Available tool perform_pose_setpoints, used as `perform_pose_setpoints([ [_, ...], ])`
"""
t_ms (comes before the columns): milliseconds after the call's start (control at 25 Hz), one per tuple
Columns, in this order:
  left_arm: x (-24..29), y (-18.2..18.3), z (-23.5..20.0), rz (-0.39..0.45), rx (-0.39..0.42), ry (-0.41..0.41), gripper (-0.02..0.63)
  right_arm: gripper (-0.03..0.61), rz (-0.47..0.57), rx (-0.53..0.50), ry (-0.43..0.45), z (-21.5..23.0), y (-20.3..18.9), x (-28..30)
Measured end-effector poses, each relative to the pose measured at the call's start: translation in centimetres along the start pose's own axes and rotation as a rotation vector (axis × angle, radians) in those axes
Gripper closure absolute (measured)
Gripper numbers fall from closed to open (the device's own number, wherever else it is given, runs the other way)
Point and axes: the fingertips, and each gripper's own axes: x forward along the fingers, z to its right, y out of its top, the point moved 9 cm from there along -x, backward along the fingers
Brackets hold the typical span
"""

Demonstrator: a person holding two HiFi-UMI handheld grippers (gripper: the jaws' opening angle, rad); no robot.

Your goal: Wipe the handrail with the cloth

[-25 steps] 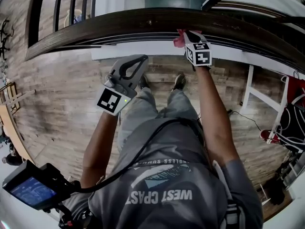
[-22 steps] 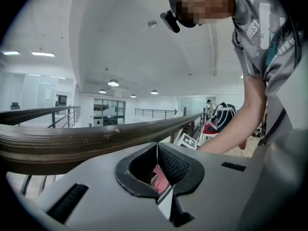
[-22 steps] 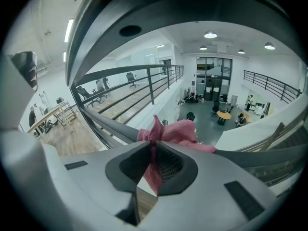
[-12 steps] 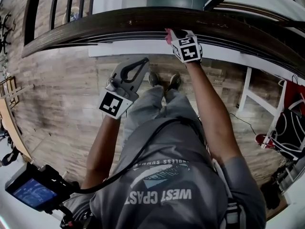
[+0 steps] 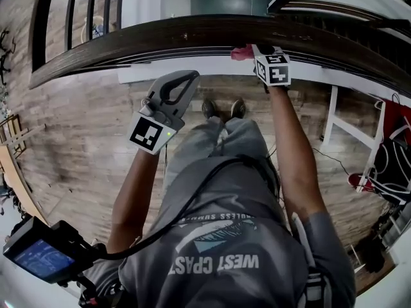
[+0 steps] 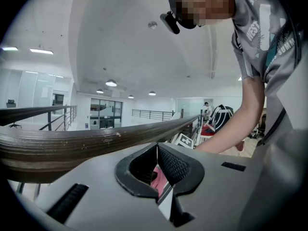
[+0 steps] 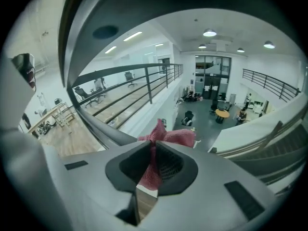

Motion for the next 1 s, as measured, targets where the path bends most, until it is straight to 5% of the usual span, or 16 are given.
perform_pose_setpoints([
  [160,0.5,0.0,0.4,-0.003,0.002,-0.014,0.607,0.549,0.001,0.069,-0.101,5.0,-1.2,-2.3],
  [320,0.7,-0.1,0.6,-0.007,-0.016,-0.001,0.607,0.549,-0.007,0.082,-0.121,4.7,-1.1,-2.1],
  [640,4.6,2.1,0.9,-0.004,-0.02,-0.006,0.607,0.549,-0.01,-0.002,0.026,2.2,1.5,0.3],
  [840,9.1,3.9,5.3,0.038,-0.028,0.038,0.607,0.549,-0.006,-0.033,0.005,9.0,0.0,-2.8],
  [1000,12.2,3.7,8.5,-0.016,-0.02,0.051,0.607,0.549,-0.009,-0.003,-0.065,17.3,-3.3,-6.9],
])
